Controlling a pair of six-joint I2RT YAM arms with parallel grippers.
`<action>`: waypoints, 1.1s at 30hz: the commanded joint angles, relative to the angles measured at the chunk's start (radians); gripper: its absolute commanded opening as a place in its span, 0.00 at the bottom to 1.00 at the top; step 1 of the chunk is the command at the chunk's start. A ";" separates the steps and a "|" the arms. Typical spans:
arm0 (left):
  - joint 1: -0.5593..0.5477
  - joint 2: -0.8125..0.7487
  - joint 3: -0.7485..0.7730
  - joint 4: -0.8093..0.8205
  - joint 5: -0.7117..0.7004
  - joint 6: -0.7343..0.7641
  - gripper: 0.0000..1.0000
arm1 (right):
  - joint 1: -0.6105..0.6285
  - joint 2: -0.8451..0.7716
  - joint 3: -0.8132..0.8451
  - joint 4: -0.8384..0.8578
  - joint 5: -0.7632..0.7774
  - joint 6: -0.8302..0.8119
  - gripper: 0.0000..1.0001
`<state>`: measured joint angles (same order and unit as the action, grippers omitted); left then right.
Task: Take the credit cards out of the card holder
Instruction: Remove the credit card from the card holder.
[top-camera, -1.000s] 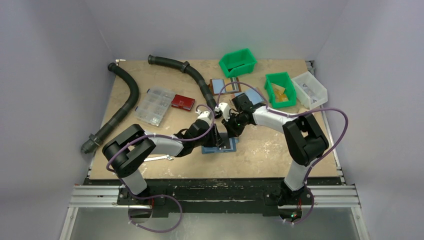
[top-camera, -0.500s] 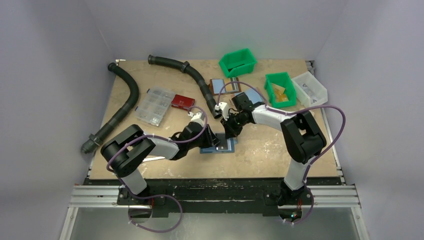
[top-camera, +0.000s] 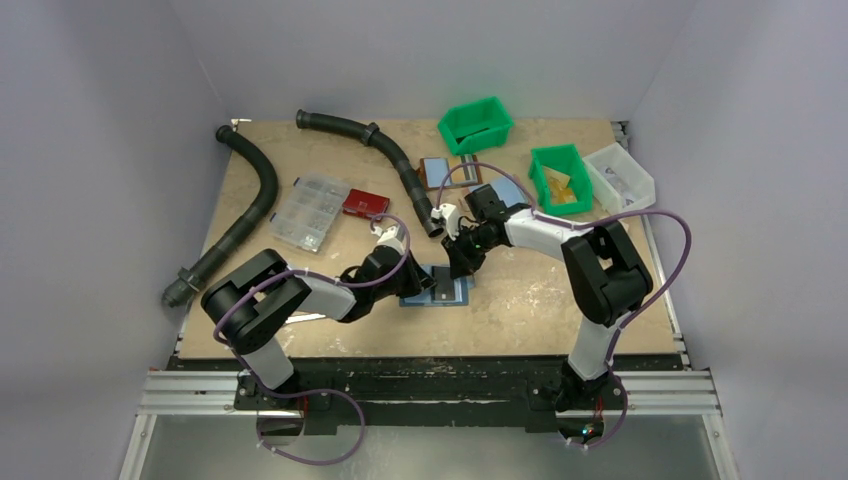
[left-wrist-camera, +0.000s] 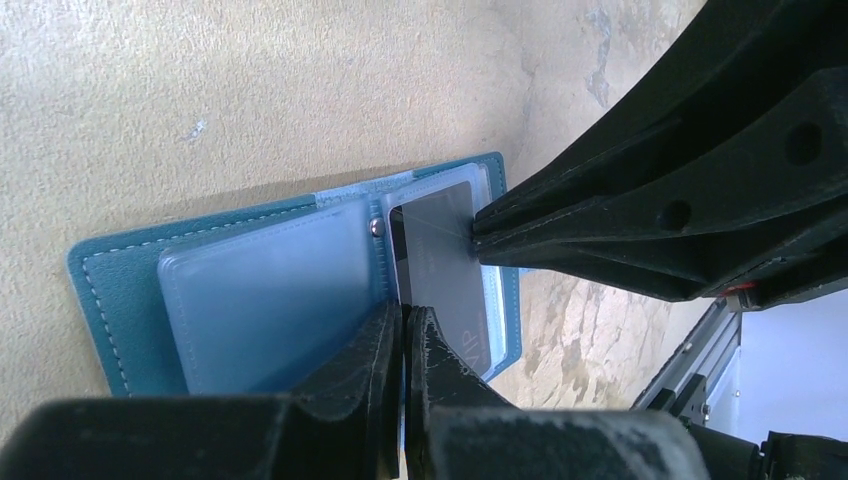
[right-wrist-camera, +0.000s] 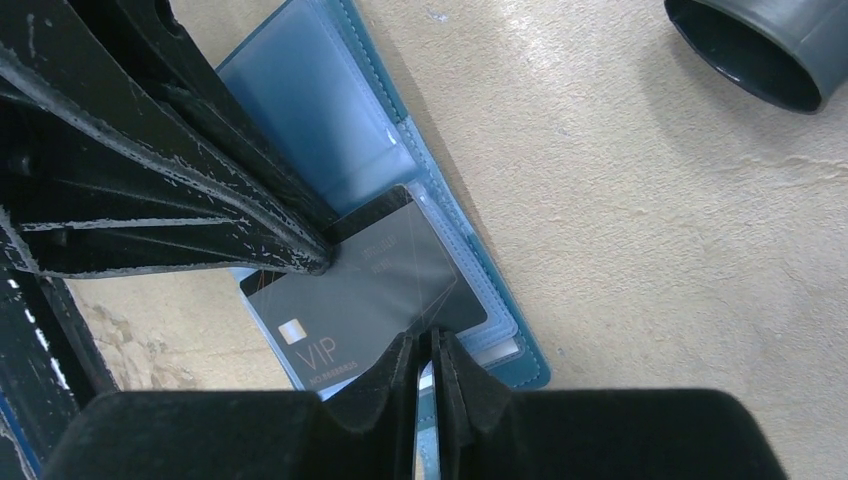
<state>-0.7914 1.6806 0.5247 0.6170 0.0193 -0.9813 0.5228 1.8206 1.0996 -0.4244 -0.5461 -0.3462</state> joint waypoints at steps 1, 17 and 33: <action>-0.001 0.003 -0.021 0.050 0.042 0.005 0.00 | 0.000 0.002 0.007 0.002 -0.030 0.023 0.20; 0.039 0.033 -0.096 0.197 0.131 -0.040 0.00 | 0.000 0.017 -0.007 0.032 0.108 0.050 0.30; 0.054 0.001 -0.099 0.109 0.140 0.003 0.00 | 0.000 0.025 -0.007 0.029 0.137 0.049 0.36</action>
<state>-0.7464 1.7069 0.4458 0.7818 0.1120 -1.0294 0.5278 1.8206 1.0996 -0.4198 -0.5194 -0.2779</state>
